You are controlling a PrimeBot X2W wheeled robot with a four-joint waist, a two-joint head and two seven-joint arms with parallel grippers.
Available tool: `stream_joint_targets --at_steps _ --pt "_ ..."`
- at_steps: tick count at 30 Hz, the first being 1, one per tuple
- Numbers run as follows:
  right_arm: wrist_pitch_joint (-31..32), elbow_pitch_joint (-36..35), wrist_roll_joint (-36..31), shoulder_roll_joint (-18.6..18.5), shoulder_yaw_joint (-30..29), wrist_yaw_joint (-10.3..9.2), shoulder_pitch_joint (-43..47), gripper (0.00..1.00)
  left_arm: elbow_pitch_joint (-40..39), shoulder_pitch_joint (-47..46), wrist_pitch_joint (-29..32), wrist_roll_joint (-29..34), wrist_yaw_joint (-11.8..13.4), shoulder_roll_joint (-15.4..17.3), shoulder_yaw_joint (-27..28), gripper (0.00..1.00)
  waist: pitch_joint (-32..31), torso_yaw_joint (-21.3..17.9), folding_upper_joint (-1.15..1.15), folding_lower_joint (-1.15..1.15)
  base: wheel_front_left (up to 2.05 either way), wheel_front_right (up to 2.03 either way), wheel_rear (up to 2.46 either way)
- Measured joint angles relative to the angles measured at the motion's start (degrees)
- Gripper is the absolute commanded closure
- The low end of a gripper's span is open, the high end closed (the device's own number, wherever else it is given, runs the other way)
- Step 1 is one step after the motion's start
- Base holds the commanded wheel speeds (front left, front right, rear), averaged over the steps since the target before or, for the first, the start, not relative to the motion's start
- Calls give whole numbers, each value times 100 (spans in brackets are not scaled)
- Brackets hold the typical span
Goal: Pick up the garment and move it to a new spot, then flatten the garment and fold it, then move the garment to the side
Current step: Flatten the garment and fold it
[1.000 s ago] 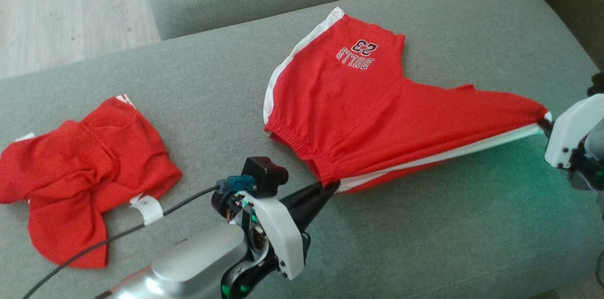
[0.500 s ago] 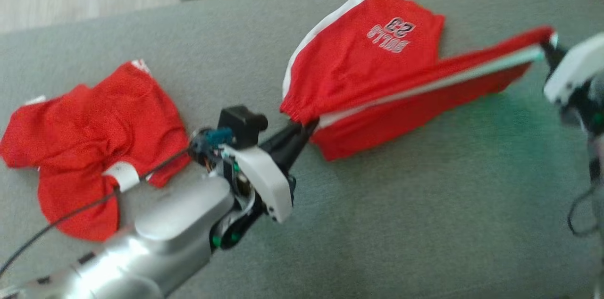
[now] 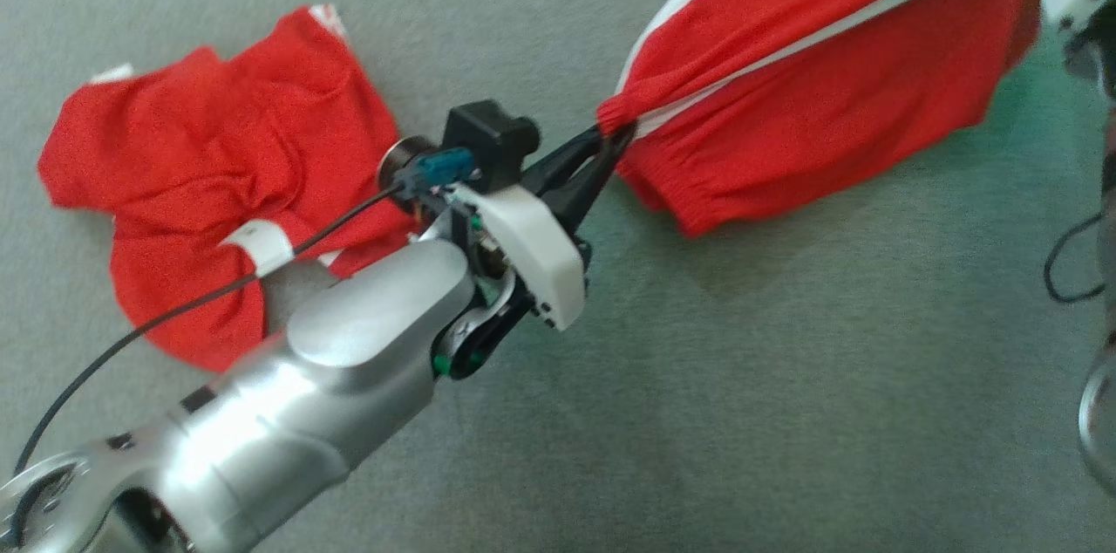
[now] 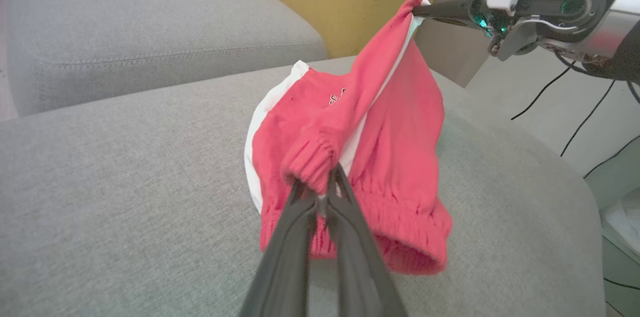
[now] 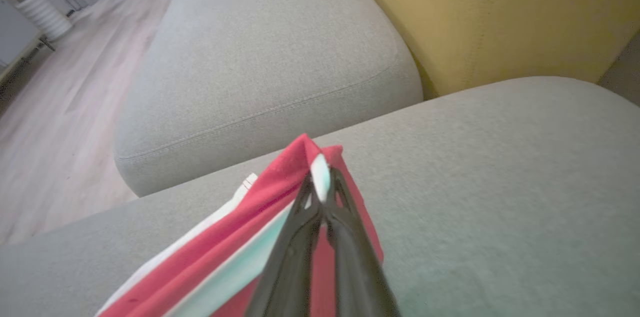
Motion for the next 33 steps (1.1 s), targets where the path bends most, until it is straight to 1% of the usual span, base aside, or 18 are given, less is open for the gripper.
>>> stream_joint_targets --at_steps 2,3,4,10,16,20,21,22,23,24,29,33 --pt "-73 87 -94 14 -94 0 -99 100 43 -43 -2 0 -11 -47 -3 100 67 58 0 0 0 0 0" --pt "-203 254 -305 25 -268 0 -271 100 141 -110 -25 44 -53 -125 -4 100 192 178 0 0 0 0 0" --pt "-203 254 -305 25 -268 0 -271 100 141 -110 -25 44 -53 -125 -4 100 192 178 0 0 0 0 0" --pt "-441 632 -854 59 -576 0 -547 100 423 -256 -148 54 -181 -328 -3 100 484 499 0 -1 0 0 0" --pt "-614 869 -1246 18 -821 0 -778 100 636 -389 -211 92 -292 -513 -8 100 709 685 0 -1 0 0 0" --pt "-664 1006 -1430 -35 -1039 0 -877 100 765 -477 -297 129 -307 -658 -9 100 808 785 0 -1 0 0 0" --pt "-682 1027 -1495 -42 -1076 0 -881 44 803 -486 -296 133 -347 -688 -10 100 830 798 0 -2 0 0 0" --pt "-717 1036 -1571 -54 -1148 0 -888 0 842 -498 -296 133 -352 -712 -16 64 851 809 0 -2 0 0 0" --pt "-745 1062 -1660 -74 -1176 0 -898 0 873 -508 -296 133 -350 -734 -16 26 865 822 0 -1 0 0 0" --pt "-777 1072 -1712 -81 -1230 0 -901 0 903 -514 -298 133 -345 -747 -14 0 873 833 0 -1 0 0 0" --pt "-978 1176 -1782 -75 -1428 0 -980 0 1112 -513 -350 131 -342 -766 -2 0 834 802 0 -1 0 0 0" --pt "-1244 1274 -1657 -65 -1468 0 -1003 0 1210 -497 -425 124 -336 -761 4 0 725 731 0 -1 0 0 0"
